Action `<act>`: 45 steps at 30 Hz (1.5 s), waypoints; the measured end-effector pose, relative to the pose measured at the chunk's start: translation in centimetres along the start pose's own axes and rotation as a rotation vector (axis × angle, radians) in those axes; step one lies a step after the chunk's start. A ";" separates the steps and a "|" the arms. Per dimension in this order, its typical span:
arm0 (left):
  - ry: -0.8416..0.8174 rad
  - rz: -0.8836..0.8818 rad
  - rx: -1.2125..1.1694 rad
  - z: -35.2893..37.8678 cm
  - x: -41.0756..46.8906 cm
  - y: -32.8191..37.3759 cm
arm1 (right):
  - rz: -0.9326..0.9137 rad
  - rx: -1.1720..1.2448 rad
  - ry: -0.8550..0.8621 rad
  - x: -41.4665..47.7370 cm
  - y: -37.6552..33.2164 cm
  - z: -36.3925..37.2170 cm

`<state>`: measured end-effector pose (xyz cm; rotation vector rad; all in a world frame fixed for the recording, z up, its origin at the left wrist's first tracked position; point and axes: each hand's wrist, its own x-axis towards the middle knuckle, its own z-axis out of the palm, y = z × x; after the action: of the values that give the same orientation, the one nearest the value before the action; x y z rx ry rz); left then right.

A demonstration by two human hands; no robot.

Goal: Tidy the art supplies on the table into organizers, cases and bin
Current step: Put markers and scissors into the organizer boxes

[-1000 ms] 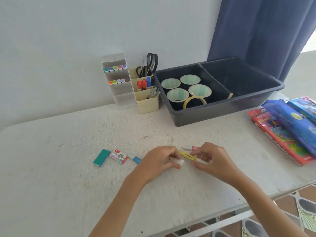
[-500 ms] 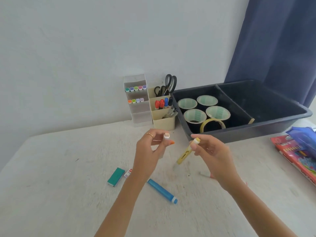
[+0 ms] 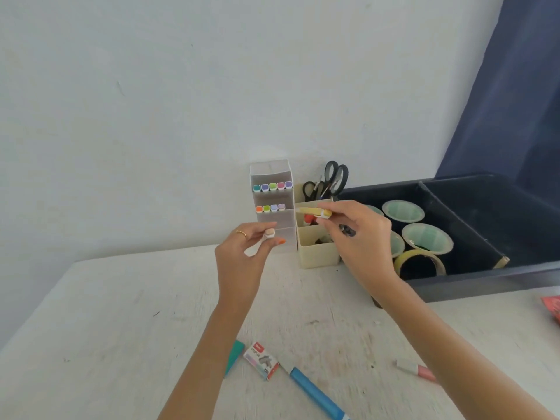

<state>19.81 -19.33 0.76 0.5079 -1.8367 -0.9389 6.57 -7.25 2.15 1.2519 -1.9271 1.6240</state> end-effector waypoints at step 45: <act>-0.103 0.632 0.961 4.7 6.0 -12.4 | 0.103 -0.389 -0.366 5.2 6.1 10.0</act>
<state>12.26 -29.34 -6.64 0.3860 -2.2710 0.3936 1.66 -18.74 -0.90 1.3681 -2.4140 1.0331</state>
